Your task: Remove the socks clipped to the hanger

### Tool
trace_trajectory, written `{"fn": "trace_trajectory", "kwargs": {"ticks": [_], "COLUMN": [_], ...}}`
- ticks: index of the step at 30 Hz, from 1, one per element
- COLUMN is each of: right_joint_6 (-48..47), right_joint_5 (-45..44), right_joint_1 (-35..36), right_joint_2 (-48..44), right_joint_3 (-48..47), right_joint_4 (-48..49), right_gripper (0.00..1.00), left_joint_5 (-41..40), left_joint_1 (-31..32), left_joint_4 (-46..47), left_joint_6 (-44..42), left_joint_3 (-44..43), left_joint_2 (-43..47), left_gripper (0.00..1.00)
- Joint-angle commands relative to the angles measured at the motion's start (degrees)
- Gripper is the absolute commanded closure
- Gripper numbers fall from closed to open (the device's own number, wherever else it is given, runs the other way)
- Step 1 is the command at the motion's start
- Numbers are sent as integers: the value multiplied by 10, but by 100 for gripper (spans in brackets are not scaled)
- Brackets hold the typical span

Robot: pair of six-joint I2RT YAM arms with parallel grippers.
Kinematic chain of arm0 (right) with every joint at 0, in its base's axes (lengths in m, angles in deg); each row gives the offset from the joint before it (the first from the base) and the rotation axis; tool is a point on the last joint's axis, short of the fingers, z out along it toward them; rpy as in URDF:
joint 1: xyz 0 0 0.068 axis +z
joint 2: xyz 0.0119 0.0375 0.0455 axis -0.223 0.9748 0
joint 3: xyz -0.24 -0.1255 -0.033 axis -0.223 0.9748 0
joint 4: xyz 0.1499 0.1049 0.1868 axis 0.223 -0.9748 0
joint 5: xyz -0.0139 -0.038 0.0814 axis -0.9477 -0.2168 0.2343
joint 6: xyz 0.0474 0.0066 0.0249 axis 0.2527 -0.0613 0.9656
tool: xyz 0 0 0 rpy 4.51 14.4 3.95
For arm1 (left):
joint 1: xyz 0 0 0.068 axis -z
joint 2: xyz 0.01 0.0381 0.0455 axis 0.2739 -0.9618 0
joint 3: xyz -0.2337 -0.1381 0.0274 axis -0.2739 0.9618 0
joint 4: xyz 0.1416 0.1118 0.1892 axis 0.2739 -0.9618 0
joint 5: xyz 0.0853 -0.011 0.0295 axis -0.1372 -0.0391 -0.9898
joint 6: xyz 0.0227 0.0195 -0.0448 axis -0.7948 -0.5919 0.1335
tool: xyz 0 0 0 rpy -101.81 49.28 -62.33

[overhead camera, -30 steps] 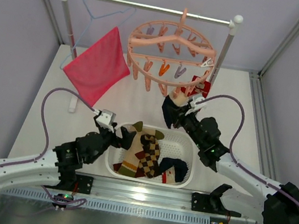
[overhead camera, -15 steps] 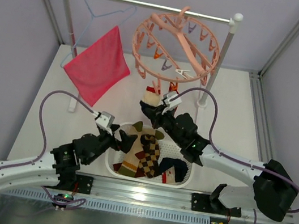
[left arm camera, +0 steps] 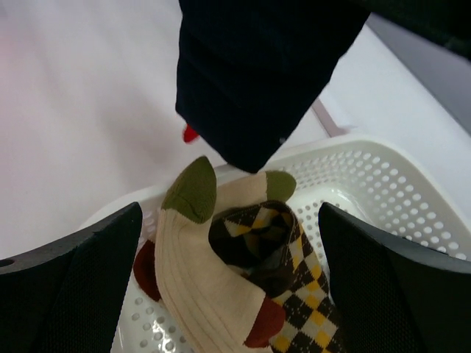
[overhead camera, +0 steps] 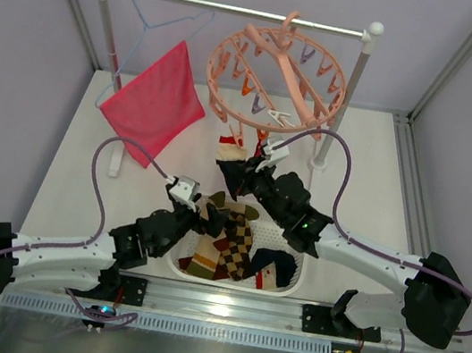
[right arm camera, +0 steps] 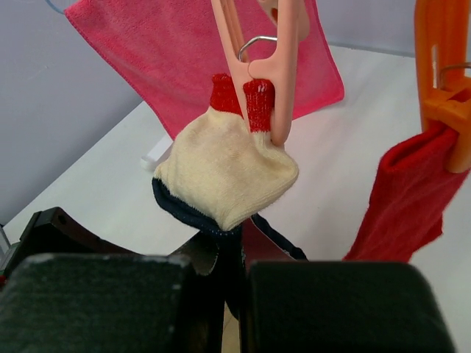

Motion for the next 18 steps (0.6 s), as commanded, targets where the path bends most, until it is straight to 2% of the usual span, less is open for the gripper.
{"fn": "trace_trajectory", "kwargs": {"ticks": [1, 18], "right_joint_6": [29, 63], "right_joint_5": [-13, -15], "right_joint_1": [6, 27], "right_joint_2": [-2, 0], "right_joint_3": [-24, -35], "right_joint_4": [14, -11], "right_gripper": [96, 96], "left_joint_5": [-50, -86], "left_joint_1": [3, 4], "left_joint_4": [133, 305], "left_joint_6": [-15, -80], "left_joint_3": [3, -15], "left_joint_2": [-12, -171], "left_gripper": [0, 0]}}
